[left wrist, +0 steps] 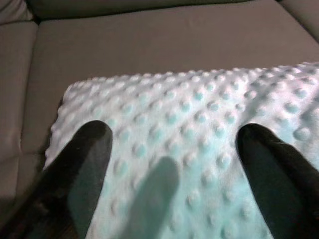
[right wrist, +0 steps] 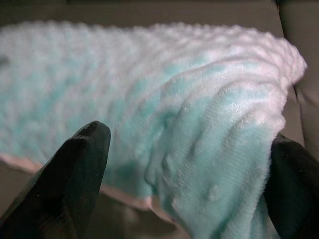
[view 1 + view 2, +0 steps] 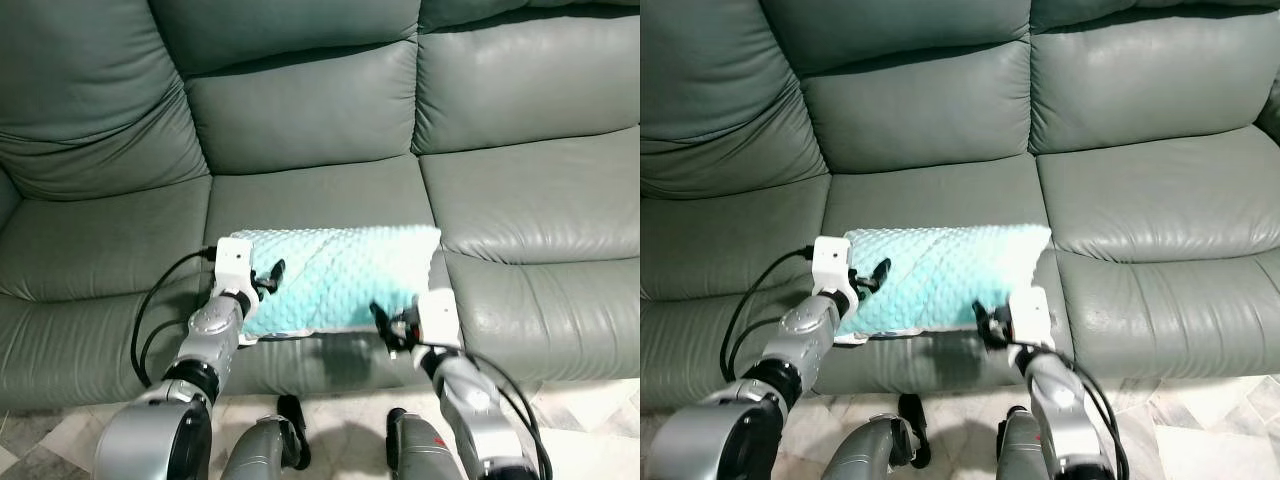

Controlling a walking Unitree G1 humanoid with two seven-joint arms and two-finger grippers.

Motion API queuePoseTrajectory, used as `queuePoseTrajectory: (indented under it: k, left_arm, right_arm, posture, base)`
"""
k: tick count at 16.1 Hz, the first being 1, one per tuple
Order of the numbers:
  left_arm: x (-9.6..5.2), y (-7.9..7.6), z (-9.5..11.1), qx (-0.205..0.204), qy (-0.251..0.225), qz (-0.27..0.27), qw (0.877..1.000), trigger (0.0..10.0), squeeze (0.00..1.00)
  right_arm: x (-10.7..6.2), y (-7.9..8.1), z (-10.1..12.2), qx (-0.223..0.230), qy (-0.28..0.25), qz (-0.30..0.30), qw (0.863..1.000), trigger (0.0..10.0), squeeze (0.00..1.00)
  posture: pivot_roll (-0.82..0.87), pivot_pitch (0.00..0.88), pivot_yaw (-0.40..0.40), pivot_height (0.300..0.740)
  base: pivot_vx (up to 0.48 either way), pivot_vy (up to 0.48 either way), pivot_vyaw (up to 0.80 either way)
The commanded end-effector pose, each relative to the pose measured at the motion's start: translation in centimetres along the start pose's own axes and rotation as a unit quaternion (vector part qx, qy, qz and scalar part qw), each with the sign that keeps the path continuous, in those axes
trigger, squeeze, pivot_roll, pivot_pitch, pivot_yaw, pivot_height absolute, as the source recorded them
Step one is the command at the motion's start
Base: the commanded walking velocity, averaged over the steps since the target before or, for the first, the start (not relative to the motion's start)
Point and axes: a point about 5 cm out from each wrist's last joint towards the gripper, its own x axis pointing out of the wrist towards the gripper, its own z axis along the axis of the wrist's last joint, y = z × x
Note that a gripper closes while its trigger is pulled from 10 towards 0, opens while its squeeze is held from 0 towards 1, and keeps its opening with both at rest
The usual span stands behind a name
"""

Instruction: Move the pillow to the sofa

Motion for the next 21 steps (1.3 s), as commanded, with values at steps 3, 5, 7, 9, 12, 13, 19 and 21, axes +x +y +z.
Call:
queuePoseTrajectory:
  k: [3,5,7,9,12,13,19,21]
  left_arm:
    - [-1.1,1.5,-1.4,-0.002,0.003,0.009,1.0,10.0,1.0]
    - [-1.5,2.3,-1.1,0.013,-0.017,0.017,1.0,10.0,1.0]
    - [-1.7,2.9,-0.8,0.018,-0.028,0.026,0.999,10.0,1.0]
    - [-1.8,3.4,-0.2,0.029,-0.038,0.03,0.998,10.0,1.0]
    - [-2.2,5.6,-0.5,0.097,0.026,0.051,0.994,10.0,0.58]
    - [-2.6,6.4,-1.7,0.107,0.077,0.068,0.989,10.0,0.0]
    - [-2.8,5.1,-4.2,0.151,0.178,0.002,0.972,10.0,0.0]
    - [-2.5,4.0,-4.4,0.154,0.186,-0.025,0.97,10.0,0.0]
  right_arm:
    - [-0.6,0.3,-1.0,-0.038,0.047,-0.033,0.998,10.0,1.0]
    - [-0.8,-0.6,-0.9,-0.108,0.064,-0.079,0.989,10.0,1.0]
    - [-1.0,-1.7,-0.1,-0.159,0.054,-0.12,0.979,10.0,1.0]
    - [-0.8,-1.8,1.2,-0.157,0.027,-0.125,0.979,10.0,1.0]
    - [0.2,1.8,4.1,-0.02,-0.012,-0.012,1.0,10.0,1.0]
    - [0.4,3.2,4.3,0.012,-0.004,0.044,0.999,10.0,0.99]
    - [-0.9,2.7,0.0,0.002,0.119,0.178,0.977,10.0,0.0]
    - [-1.4,1.5,-1.5,-0.002,0.151,0.203,0.967,10.0,0.0]
  posture:
    - [-0.2,0.331,0.143,0.74]
    - [-0.19,0.318,0.149,0.74]
    - [-0.18,0.301,0.156,0.74]
    - [-0.18,0.292,0.16,0.74]
    - [-0.18,0.284,0.16,0.74]
    - [-0.17,0.283,0.162,0.74]
    - [-0.18,0.304,0.165,0.74]
    - [-0.18,0.313,0.162,0.74]
  base:
    - [0.0,0.0,0.0]
    - [0.0,0.0,0.0]
    - [0.0,0.0,0.0]
    - [0.0,0.0,0.0]
    - [0.0,0.0,0.0]
    - [0.0,0.0,0.0]
    - [0.0,0.0,0.0]
    - [0.0,0.0,0.0]
